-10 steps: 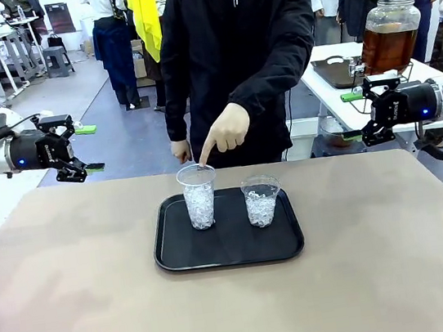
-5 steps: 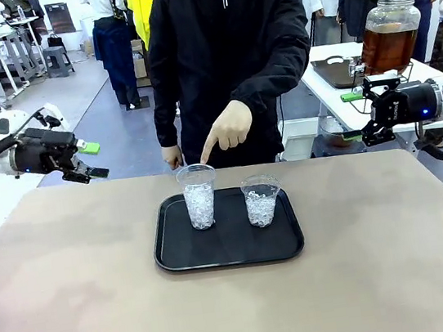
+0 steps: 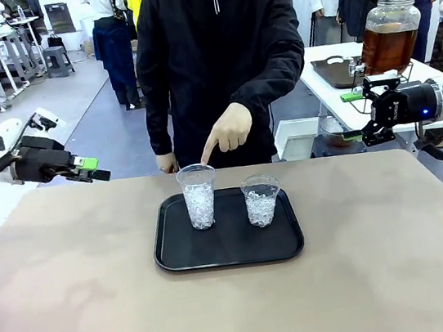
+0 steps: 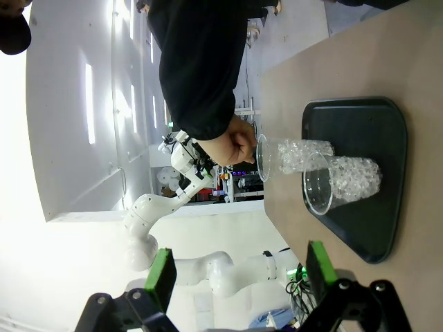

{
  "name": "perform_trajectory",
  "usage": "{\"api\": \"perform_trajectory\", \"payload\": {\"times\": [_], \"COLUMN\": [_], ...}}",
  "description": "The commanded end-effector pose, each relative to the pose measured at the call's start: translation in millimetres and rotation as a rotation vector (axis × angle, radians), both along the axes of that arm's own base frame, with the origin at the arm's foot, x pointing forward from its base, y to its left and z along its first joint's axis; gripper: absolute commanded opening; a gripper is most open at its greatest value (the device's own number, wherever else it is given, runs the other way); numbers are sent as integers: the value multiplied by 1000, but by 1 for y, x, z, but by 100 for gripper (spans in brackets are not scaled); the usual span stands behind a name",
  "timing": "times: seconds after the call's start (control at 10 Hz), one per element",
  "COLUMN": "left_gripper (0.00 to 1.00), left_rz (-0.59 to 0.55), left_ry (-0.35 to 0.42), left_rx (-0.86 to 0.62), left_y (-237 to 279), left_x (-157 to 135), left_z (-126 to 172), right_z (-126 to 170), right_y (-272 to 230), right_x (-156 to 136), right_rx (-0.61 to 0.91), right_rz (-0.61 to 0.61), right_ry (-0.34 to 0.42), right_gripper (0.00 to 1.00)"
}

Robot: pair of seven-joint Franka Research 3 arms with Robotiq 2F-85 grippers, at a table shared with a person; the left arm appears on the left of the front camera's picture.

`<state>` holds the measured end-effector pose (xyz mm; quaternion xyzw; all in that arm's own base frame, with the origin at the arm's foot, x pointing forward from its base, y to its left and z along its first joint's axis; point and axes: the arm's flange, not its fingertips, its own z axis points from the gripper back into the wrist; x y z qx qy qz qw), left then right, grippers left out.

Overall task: Pour the drink into the iced cup.
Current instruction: Pick up the iced cup indicated by the human and present it to them.

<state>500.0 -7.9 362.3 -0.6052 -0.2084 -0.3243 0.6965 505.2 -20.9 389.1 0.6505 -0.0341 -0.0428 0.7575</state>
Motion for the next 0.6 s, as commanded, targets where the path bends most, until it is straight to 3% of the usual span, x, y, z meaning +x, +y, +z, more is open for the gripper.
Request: {"api": "perform_trajectory", "payload": {"times": [0.0,0.2,0.3,0.5], "left_gripper": [100,100,100,100], "left_rz": [9,3,-26,-84], "left_ry": [27,6,-156,-361], "left_rx": [10,2,-17,-16], "left_y": [0,0,-4,-14], "left_x": [3,0,1,5], "left_z": [4,0,-3,-14], "right_z": [2,2,2,2], "right_y": [0,0,0,0], "right_x": [0,0,0,0], "right_rx": [2,2,2,2], "right_rz": [-2,-2,-2,-2], "right_ry": [0,0,0,0], "right_gripper": [100,100,100,100]}}
